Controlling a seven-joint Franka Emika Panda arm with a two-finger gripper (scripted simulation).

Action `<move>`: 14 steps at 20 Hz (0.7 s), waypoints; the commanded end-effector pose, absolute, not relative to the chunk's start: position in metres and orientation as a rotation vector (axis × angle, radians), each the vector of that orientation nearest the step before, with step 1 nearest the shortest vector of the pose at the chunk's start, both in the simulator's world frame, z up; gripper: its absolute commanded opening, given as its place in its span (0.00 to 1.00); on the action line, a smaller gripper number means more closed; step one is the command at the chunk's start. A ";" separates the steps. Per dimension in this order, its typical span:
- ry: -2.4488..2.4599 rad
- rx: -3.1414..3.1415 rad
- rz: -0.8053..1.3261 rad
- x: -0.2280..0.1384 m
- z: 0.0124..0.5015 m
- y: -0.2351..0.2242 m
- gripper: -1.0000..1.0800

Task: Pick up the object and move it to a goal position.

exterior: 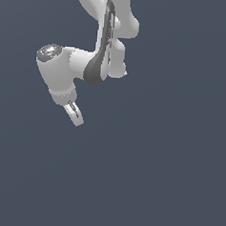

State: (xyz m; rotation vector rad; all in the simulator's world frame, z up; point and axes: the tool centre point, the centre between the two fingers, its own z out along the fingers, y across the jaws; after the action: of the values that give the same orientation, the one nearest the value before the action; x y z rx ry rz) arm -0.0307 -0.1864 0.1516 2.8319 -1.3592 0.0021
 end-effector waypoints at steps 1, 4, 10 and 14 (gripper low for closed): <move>-1.356 2.833 0.000 -0.027 0.167 -0.202 0.00; -1.356 2.833 0.000 -0.023 0.180 -0.216 0.00; -1.356 2.834 0.000 -0.018 0.194 -0.231 0.00; -1.356 2.834 0.000 -0.016 0.195 -0.232 0.00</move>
State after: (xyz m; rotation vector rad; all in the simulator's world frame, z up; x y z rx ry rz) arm -0.0169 -0.2319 0.1950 2.8329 -1.3571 0.0012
